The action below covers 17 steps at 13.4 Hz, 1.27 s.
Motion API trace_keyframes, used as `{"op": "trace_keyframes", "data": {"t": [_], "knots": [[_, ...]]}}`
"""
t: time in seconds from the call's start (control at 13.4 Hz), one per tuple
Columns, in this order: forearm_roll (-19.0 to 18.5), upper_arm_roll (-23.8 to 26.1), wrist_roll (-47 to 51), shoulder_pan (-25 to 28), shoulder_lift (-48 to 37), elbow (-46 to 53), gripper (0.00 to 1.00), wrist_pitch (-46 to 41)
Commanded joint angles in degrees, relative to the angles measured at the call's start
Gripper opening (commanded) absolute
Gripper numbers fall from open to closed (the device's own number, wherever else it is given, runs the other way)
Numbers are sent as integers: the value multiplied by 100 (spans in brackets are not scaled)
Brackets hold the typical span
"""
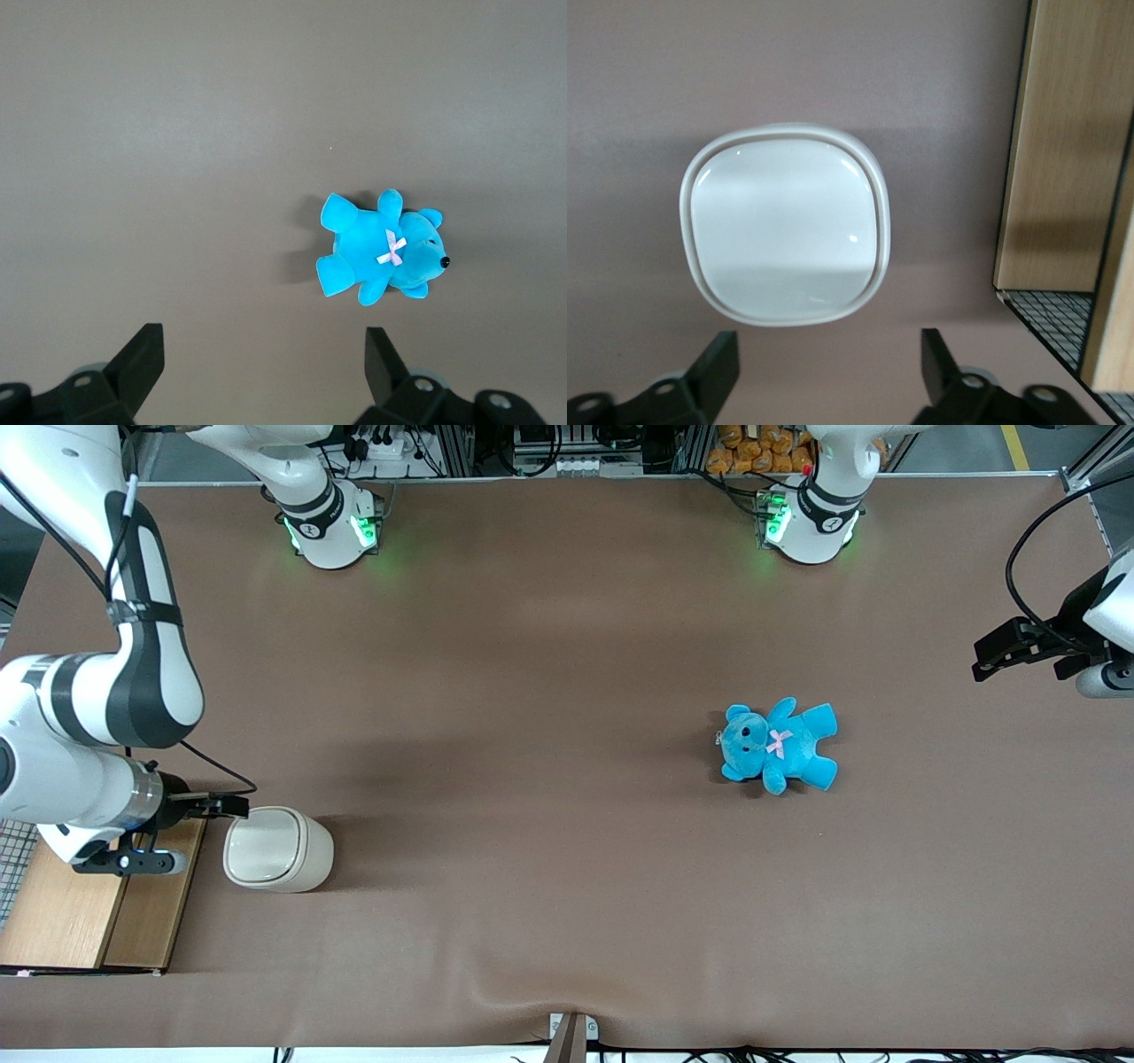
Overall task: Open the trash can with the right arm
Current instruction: 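Lower the right gripper onto the lid's rim and press it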
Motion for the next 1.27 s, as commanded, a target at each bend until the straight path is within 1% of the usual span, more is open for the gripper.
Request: {"op": "trace_keyframes", "data": {"t": [0.0,0.07,0.15,0.52,0.67,1.19], "knots": [[104,26,-4,-14,240,144,0,382],[226,18,-4,-23,285,144,0,445],[271,18,-21,-49,320,144,0,455],[254,18,-83,-84,487,135,0,507],[263,9,-92,-146,548,127,0,709],[271,9,-65,-163,768,118,0,736]]}}
